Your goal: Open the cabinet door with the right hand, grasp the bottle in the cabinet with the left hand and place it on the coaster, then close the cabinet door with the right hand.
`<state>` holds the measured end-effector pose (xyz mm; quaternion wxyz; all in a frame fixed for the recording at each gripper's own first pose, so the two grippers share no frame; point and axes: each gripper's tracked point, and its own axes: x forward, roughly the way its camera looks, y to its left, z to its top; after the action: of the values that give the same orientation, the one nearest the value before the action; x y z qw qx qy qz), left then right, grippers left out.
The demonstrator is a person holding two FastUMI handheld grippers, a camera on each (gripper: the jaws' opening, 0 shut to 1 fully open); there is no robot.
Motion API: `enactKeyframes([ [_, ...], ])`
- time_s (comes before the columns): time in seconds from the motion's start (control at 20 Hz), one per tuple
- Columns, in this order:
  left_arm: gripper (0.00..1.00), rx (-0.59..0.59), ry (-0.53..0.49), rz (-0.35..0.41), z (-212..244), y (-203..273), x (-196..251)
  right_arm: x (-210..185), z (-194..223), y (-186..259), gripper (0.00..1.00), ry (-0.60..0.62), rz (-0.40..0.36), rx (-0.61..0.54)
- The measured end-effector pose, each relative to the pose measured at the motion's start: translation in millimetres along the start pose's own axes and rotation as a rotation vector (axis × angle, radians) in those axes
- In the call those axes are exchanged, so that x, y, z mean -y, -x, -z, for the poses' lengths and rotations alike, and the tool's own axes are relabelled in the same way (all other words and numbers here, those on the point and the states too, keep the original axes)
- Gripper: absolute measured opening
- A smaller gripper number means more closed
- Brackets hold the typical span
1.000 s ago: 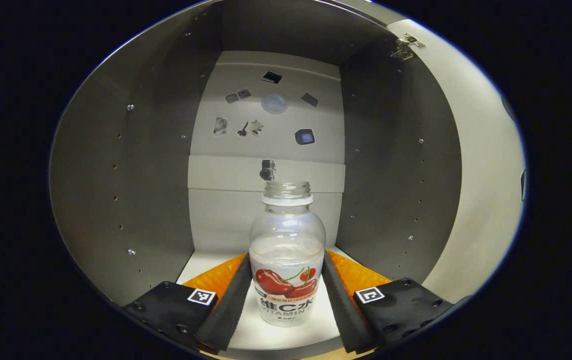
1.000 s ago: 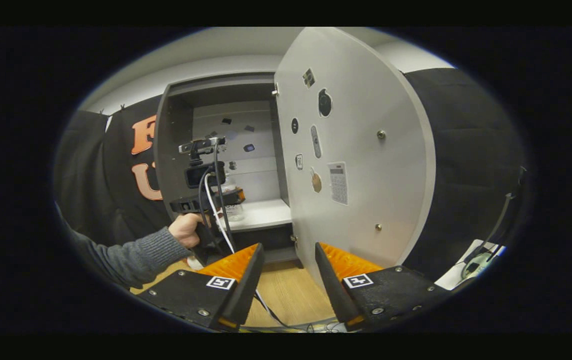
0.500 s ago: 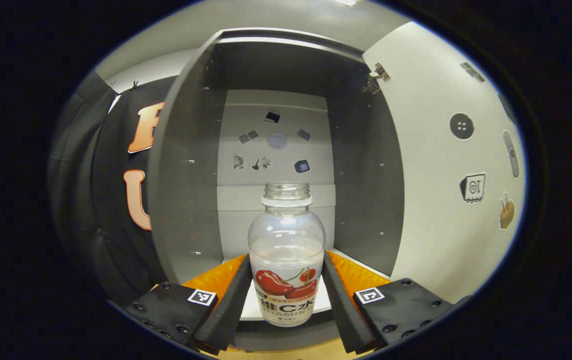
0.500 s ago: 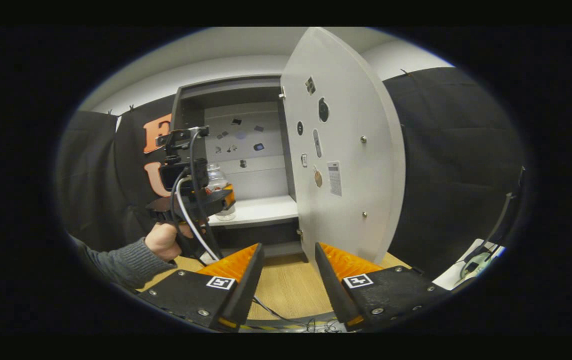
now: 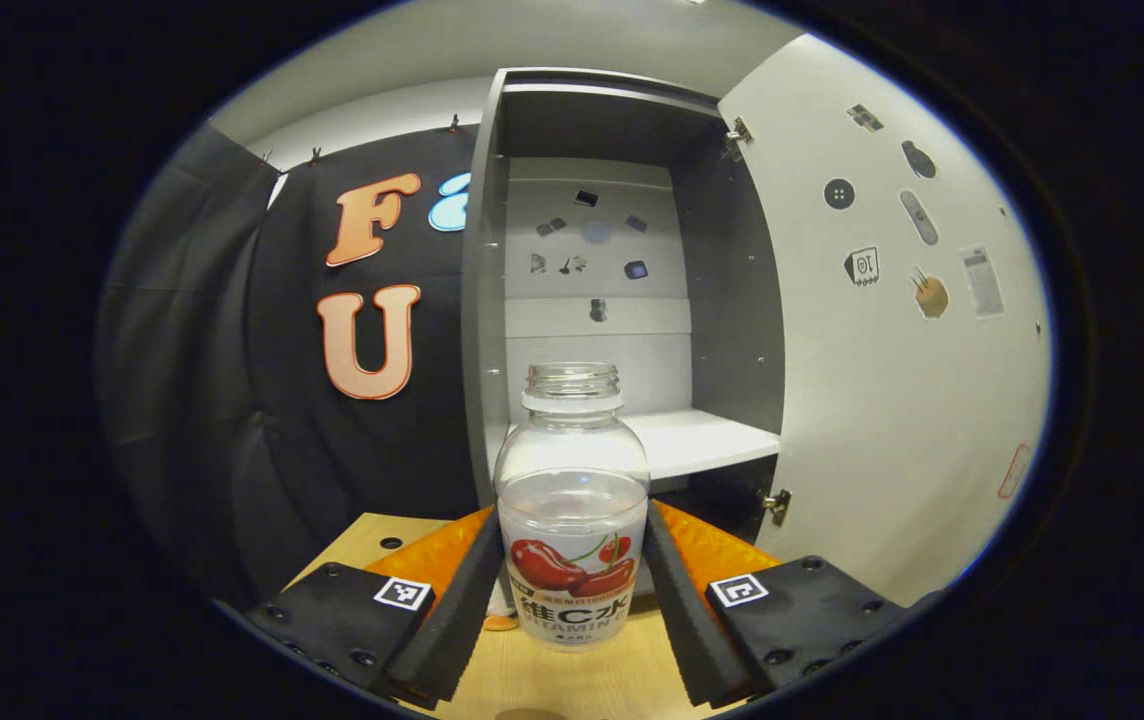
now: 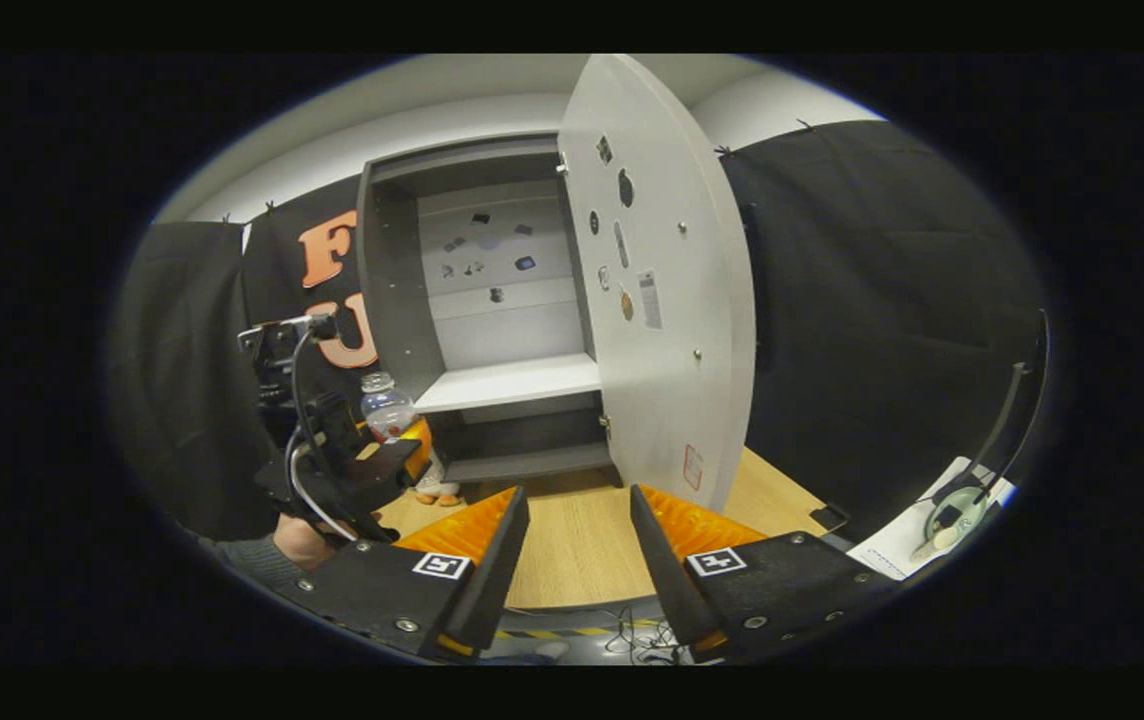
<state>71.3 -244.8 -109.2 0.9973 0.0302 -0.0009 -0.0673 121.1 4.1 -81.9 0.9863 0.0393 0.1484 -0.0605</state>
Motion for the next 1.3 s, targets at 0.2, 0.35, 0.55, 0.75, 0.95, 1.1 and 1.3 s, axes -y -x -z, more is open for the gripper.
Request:
enactKeyframes([
  [0.2,0.87,-0.048,-0.007,-0.021,54.1,25.9,-10.4,-0.5,27.4,3.6,0.64,0.021,-0.008,-0.079],
  [0.35,0.86,-0.108,-0.001,-0.042,94.5,36.0,-21.6,-6.2,48.3,-0.5,0.64,0.052,-0.024,-0.139],
  [0.55,0.86,-0.118,-0.025,-0.054,131.5,43.6,-31.0,-17.7,73.2,-8.8,0.64,0.063,-0.055,-0.213],
  [0.75,0.86,-0.212,-0.005,-0.044,188.8,48.8,-29.4,-21.4,97.5,-16.1,0.64,0.084,-0.057,-0.277],
  [0.95,0.86,-0.262,0.001,-0.021,227.4,52.8,-22.3,-27.8,119.3,-23.5,0.64,0.067,-0.074,-0.344],
  [1.1,0.87,-0.272,-0.011,-0.026,239.1,50.7,-23.7,-28.0,126.3,-27.0,0.64,0.066,-0.076,-0.367],
  [1.3,0.87,-0.278,-0.022,-0.027,246.4,51.4,-25.4,-28.1,129.8,-30.1,0.64,0.08,-0.089,-0.384],
])
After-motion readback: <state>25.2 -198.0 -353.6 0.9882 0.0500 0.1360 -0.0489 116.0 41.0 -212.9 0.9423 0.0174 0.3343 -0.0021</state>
